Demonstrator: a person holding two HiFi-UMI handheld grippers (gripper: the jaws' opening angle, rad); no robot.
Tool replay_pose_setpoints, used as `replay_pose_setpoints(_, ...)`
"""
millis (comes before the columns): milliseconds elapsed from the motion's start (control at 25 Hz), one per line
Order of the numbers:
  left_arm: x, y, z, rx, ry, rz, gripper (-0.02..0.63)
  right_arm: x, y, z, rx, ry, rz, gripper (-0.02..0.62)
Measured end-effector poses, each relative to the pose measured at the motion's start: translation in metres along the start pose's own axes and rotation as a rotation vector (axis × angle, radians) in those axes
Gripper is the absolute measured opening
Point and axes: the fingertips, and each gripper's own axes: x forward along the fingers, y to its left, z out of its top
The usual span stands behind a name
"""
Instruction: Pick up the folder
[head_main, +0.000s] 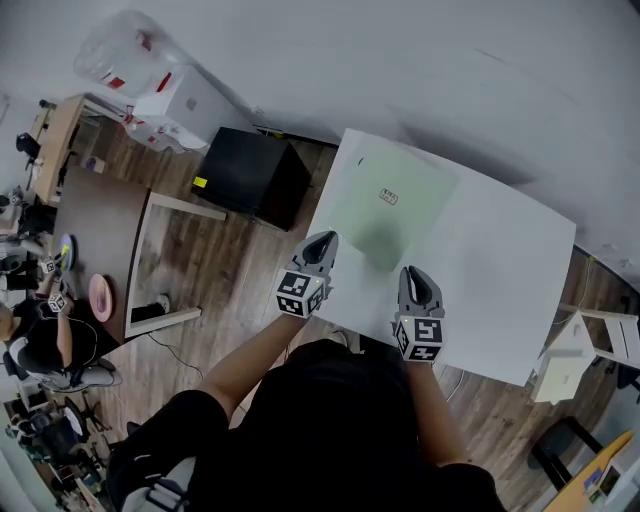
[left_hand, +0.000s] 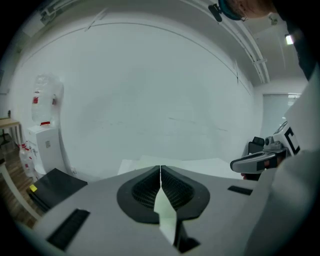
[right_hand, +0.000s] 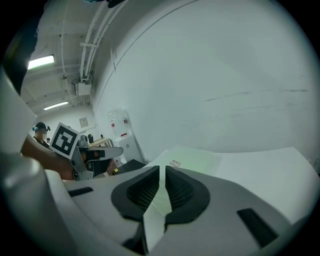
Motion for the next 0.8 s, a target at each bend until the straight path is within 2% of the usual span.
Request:
replay_pose_setpoints(200,0.018,0.024,-0.020,0.053,0.085,0.015,0.015,0.022,-0.018,-0.021,0.062,0.038,-0.041,0.037)
replay_pose_setpoints(360,0.031,0.040,-0.039,0.045,0.140,0.019,0.017,0.041,-0.032,-0.049,0.119,0.100,-0.076,0.037)
replay_pose_setpoints(440,0.038,0.048,-0.043,0.052,0.160,0.009,0.040,0.051,-0.035,-0.060,0.132,0.129,-0.086,0.043)
replay_pose_setpoints(520,0.046,0.054,-0.046,0.058,0.177,-0.011,0.089,0.060,-0.035,-0.070,0.147,0.164,-0.082,0.096)
replay_pose_setpoints(680,0.067,0.066,-0.049,0.074,0.196,-0.047,0.125,0.080,-0.036,-0.087,0.186,0.227,-0.082,0.192)
replay_pose_setpoints(800,0.085,0.074,-0.062,0.044,0.250,-0.094,0.184,0.091,-0.040,-0.097,0.251,0.263,-0.092,0.241)
